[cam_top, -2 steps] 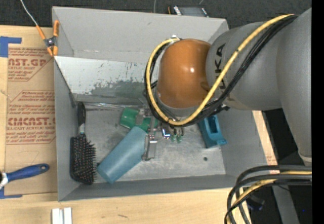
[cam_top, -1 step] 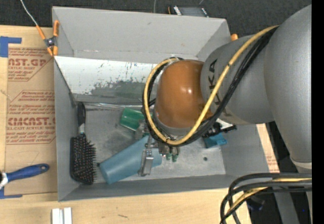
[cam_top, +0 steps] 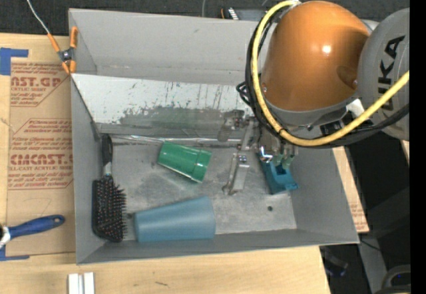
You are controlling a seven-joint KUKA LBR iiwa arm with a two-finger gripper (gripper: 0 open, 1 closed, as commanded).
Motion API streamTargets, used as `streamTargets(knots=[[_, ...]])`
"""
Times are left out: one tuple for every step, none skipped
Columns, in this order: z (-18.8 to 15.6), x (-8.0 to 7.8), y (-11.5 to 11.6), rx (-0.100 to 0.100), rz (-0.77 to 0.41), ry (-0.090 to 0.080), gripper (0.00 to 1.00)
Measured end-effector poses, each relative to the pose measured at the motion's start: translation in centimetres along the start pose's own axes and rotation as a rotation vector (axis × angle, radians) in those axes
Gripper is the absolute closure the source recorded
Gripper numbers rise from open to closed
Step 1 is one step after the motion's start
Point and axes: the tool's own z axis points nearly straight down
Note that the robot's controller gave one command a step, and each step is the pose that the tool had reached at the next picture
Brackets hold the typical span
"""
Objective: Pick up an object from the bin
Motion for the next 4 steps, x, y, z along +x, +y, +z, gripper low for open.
streamTargets(knots=[[11.4, -6.4, 2.6, 0.0, -0.146, 0.002, 0.0], [13.1, -0.8, -3.8, 0.003, -0.118, 0.009, 0.0], [15.5, -0.5, 6.7, -0.001, -0.229, 0.008, 0.0], [17.6, -2.1, 8.6, -0.003, -0.224, 0.007, 0.0]])
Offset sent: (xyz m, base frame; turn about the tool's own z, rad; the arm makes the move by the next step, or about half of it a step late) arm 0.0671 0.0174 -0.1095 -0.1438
